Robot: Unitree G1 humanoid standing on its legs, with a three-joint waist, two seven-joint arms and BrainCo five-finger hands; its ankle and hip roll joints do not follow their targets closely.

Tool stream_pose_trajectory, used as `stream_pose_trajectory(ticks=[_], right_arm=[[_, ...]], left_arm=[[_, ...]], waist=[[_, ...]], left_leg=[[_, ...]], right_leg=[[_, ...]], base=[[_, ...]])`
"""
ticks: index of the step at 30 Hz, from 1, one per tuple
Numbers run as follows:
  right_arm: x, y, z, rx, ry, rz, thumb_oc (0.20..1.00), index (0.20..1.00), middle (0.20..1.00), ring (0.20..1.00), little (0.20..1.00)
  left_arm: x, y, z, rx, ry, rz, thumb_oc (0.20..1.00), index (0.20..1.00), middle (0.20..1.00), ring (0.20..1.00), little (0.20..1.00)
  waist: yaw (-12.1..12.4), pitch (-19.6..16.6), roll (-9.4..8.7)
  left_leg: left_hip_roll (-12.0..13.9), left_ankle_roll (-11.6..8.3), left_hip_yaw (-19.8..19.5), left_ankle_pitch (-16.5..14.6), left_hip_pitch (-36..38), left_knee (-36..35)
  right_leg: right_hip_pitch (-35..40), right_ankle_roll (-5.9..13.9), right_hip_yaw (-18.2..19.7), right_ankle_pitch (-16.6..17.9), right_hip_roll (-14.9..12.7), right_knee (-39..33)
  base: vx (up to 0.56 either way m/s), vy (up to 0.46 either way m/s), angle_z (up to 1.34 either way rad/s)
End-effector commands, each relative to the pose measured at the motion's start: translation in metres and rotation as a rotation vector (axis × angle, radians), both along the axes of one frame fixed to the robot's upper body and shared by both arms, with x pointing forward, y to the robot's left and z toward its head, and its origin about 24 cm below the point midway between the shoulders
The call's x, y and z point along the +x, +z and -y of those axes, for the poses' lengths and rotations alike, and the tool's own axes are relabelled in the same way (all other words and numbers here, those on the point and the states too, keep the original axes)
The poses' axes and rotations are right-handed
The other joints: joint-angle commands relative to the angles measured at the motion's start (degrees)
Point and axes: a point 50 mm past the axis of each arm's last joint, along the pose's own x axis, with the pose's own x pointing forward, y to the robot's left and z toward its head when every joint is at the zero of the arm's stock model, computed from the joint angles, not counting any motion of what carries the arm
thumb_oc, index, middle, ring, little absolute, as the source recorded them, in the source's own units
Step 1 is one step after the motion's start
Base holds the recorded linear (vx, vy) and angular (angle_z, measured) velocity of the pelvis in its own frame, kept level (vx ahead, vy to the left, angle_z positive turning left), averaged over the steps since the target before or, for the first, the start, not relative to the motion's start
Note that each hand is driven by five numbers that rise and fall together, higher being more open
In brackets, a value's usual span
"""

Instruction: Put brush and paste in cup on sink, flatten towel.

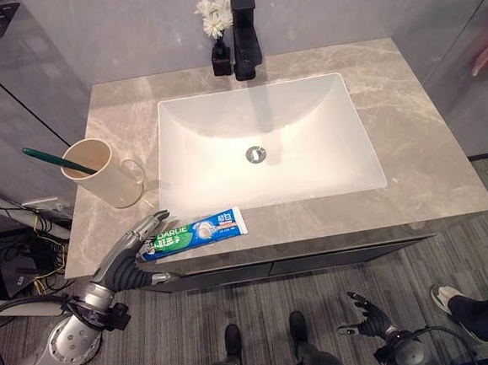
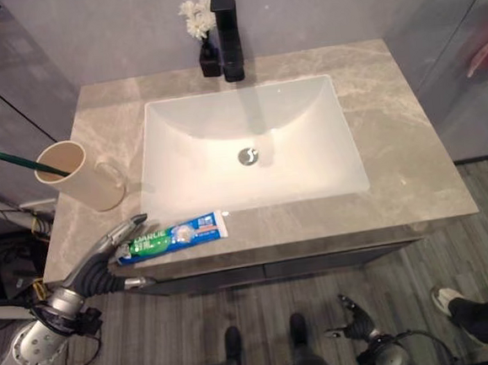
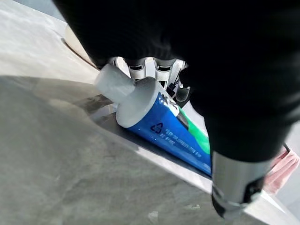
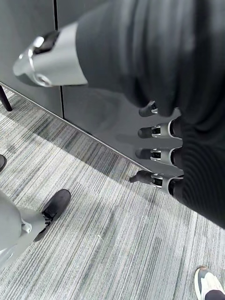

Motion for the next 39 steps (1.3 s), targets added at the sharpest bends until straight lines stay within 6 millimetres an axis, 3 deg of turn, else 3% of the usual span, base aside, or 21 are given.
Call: stream_pose_trajectory(ticks=[1,18,28,39], right_arm=[[0.010,0.012,0.004,-0.011,0.015,0.069,1.000,1.000,1.000,1.000,1.000],[0.015,0.021,0.009,-0.024,0.020,0.112,1.000,1.000,1.000,1.000,1.000],[0.017,0.025,0.009,-0.019,0.022,0.134,1.000,1.000,1.000,1.000,1.000],[0.024,0.035,0.012,-0.021,0.032,0.189,1.000,1.000,1.000,1.000,1.000]], left_arm=[[0.005,-0.001,0.003,0.008,-0.005,0.019,0.865,0.865,0.865,0.865,0.865],[0.006,-0.007,0.005,0.068,-0.014,0.014,0.702,0.702,0.702,0.702,0.702],[0.007,-0.010,0.006,0.095,-0.021,0.014,0.680,0.680,0.680,0.680,0.680],[0.010,-0.007,0.009,0.250,-0.097,0.041,0.655,0.655,0.655,0.655,0.655]], waist=[[-0.8,-1.2,-2.38],[-1.0,-0.9,-2.73],[-1.2,-0.6,-2.81],[-1.9,0.4,-3.04]], left_leg=[[2.5,-1.22,-2.6,-2.6,-4.0,4.9],[2.7,-1.46,-3.3,-2.0,-6.8,5.7],[2.8,-1.53,-3.4,-2.0,-8.5,6.8],[2.8,-1.49,-3.2,-2.6,-10.2,8.8]], right_leg=[[-2.6,5.24,-1.2,2.4,-5.3,0.4],[-4.6,4.89,-1.7,2.8,-5.2,0.4],[-5.6,4.76,-1.5,3.1,-5.2,0.4],[-6.6,4.72,-0.9,3.6,-5.2,0.5]], base=[[0.00,0.000,0.00],[0.00,0.000,0.00],[0.00,0.000,0.00],[0.00,-0.002,-0.01]])
